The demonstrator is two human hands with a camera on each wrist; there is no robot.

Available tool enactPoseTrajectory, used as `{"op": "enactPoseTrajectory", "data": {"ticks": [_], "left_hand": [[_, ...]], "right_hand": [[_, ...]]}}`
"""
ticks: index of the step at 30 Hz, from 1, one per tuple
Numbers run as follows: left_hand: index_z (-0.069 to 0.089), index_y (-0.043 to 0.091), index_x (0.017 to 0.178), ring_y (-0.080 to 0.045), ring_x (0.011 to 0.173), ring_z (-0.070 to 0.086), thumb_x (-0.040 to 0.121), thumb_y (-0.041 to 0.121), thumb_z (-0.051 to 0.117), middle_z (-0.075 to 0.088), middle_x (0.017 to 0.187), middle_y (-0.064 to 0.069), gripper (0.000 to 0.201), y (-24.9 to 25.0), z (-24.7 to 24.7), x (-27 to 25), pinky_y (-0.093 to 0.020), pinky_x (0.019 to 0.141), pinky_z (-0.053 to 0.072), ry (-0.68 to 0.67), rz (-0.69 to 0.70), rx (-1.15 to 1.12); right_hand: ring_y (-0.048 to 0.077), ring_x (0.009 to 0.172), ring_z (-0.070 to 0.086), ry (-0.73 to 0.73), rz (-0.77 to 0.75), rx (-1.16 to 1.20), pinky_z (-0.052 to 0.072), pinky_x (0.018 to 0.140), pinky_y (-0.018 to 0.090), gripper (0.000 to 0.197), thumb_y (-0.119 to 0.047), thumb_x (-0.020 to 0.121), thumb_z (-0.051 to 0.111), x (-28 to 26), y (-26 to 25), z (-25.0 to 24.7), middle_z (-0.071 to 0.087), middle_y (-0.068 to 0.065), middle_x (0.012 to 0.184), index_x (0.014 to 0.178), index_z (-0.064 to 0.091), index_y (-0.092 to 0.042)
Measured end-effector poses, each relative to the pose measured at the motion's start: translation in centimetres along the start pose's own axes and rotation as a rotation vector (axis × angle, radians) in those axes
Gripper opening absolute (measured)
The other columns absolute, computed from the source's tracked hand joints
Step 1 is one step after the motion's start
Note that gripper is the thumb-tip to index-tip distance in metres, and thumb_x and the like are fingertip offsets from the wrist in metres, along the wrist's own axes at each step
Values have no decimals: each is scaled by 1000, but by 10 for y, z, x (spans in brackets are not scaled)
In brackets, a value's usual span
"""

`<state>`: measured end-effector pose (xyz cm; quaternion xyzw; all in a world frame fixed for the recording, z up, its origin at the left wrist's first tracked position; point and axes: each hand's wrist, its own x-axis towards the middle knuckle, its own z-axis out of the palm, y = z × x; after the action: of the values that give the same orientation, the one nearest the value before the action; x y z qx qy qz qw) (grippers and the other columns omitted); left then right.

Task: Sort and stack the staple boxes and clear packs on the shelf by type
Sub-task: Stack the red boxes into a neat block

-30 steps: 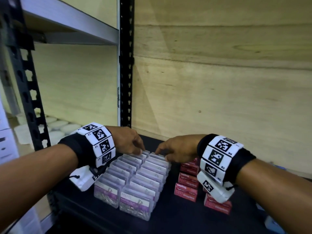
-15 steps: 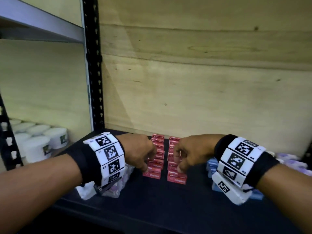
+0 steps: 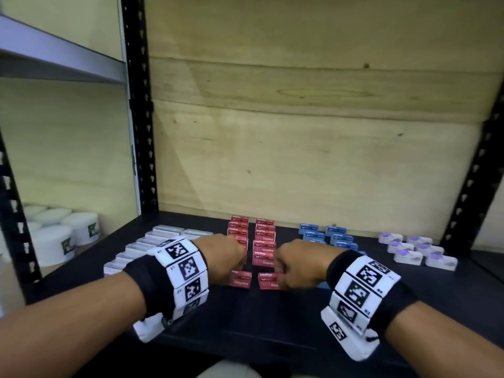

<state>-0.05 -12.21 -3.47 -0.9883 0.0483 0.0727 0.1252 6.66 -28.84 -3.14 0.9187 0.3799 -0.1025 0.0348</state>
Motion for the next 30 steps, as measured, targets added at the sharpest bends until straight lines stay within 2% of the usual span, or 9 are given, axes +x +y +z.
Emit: {"op": "enactPoseTrajectory", "data": {"ticks": [4, 7, 9, 12, 15, 18, 21, 26, 30], "left_hand": [[62, 22, 114, -21, 107, 57, 94, 27, 57, 57, 120, -1, 21, 9, 21, -19, -36, 92, 48, 90, 29, -171], [59, 26, 115, -15, 113, 51, 96, 34, 53, 50, 122, 5, 21, 12, 40, -31, -36, 101, 42, 162, -14, -360], [59, 28, 117, -11, 114, 47, 97, 34, 52, 46, 117, 8, 21, 12, 49, -38, -31, 104, 37, 223, -15, -459], [58, 30, 119, -5, 104, 43, 98, 34, 50, 41, 107, 11, 22, 14, 60, -46, -26, 102, 35, 271, -39, -590], [57, 34, 117, -4, 96, 50, 98, 34, 52, 48, 107, 11, 20, 12, 74, -48, -25, 96, 42, 287, -40, -705], [56, 36, 114, -7, 98, 55, 96, 31, 55, 56, 109, 11, 19, 9, 85, -49, -31, 95, 46, 297, -36, -822], [57, 35, 114, -8, 97, 57, 96, 28, 57, 59, 104, 11, 19, 8, 89, -50, -30, 95, 48, 308, -33, -902], [57, 33, 115, -7, 99, 59, 96, 27, 58, 63, 105, 7, 20, 8, 93, -51, -24, 92, 48, 338, -45, -937], [57, 34, 116, -7, 101, 59, 96, 28, 58, 62, 106, 9, 21, 9, 93, -50, -26, 94, 48, 342, -56, -933]], "right_hand": [[19, 92, 62, 96, 16, 114, 53, 80, 32, 10, -29, 89, 62, -24, -3, 14, 66, -2, 100, 95, 63, -21], [15, 89, 59, 117, 34, 191, 49, 73, 27, 10, -32, 91, 61, -40, -7, 25, 63, -5, 98, 97, 61, -24], [14, 88, 59, 141, 42, 227, 47, 72, 27, 13, -36, 91, 62, -46, -10, 33, 61, -7, 95, 98, 60, -25], [12, 87, 58, 189, 56, 307, 48, 77, 28, 16, -39, 90, 63, -51, -11, 45, 60, -9, 93, 99, 61, -26], [10, 81, 58, 259, 38, 410, 46, 71, 24, 15, -39, 89, 65, -52, -9, 59, 61, -10, 87, 98, 62, -26], [8, 73, 57, 317, 12, 522, 45, 67, 23, 14, -39, 88, 67, -53, -4, 70, 61, -8, 84, 96, 63, -28], [4, 66, 51, 363, -20, 624, 44, 66, 21, 14, -37, 87, 70, -52, -1, 81, 58, -9, 78, 96, 66, -27], [3, 65, 51, 431, -55, 824, 44, 66, 18, 17, -27, 86, 75, -50, 1, 96, 60, -8, 76, 100, 69, -19], [2, 64, 50, 460, -73, 876, 42, 61, 12, 18, -24, 86, 75, -47, 3, 102, 60, -6, 76, 102, 71, -15]]}}
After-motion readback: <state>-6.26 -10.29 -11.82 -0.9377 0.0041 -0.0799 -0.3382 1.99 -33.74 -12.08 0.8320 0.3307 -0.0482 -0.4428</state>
